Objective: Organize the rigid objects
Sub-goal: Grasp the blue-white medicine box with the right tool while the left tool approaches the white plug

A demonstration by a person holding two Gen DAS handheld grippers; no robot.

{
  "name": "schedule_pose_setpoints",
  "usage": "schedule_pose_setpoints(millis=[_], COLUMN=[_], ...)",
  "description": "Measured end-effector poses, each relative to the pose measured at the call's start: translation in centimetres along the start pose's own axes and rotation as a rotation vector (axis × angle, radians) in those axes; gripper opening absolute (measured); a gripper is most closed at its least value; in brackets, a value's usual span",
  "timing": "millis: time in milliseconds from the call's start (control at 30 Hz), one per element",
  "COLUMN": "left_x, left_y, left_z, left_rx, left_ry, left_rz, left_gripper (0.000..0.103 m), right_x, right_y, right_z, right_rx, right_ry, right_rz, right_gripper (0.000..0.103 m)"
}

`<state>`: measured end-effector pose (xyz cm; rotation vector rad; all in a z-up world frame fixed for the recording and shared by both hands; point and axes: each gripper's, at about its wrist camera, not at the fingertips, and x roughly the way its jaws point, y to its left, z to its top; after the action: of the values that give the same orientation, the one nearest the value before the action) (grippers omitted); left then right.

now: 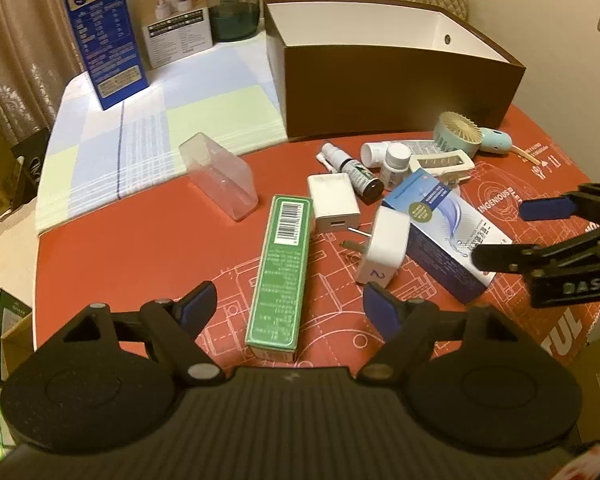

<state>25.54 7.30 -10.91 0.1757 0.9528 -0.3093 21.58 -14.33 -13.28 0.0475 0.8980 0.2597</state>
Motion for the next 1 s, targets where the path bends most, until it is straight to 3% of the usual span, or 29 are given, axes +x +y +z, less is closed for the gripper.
schedule_pose_setpoints(millis=[300, 533, 600, 700, 833, 1000], left_x=[0.7, 1.4, 1.5, 1.7, 2.2, 2.9], left_y=[-2.4, -3.9, -4.4, -5.2, -6.1, -7.1], left_z=[0.9, 1.5, 1.6, 1.6, 1.5, 1.1], left_rx=[0.072, 0.059, 0.051, 0.047, 0.044, 0.072], left_ry=[-0.019, 0.001, 0.008, 0.009, 0.016, 0.023], left_rz=[-0.064, -0.026, -0.019, -0.003, 0.002, 0.0], left_gripper=[0.07, 0.065, 0.065, 0.065, 0.065, 0.065], right_x=[0.3, 2.0, 2.7, 3.5, 2.9, 1.1], right_y=[-0.7, -1.0, -0.9, -0.9, -1.4, -3.5], right_z=[-0.3, -0.2, -0.2, -0.3, -0.9, -2.4], right_rx=[0.013, -0.065, -0.099, -0.14, -0.192, -0.16], right_ry=[0.009, 0.04, 0.056, 0.082, 0.064, 0.051], right_rz=[0.004, 0.035, 0.048, 0.067, 0.066, 0.065], right_gripper=[0.082, 0.081, 0.078, 0.064, 0.062, 0.062])
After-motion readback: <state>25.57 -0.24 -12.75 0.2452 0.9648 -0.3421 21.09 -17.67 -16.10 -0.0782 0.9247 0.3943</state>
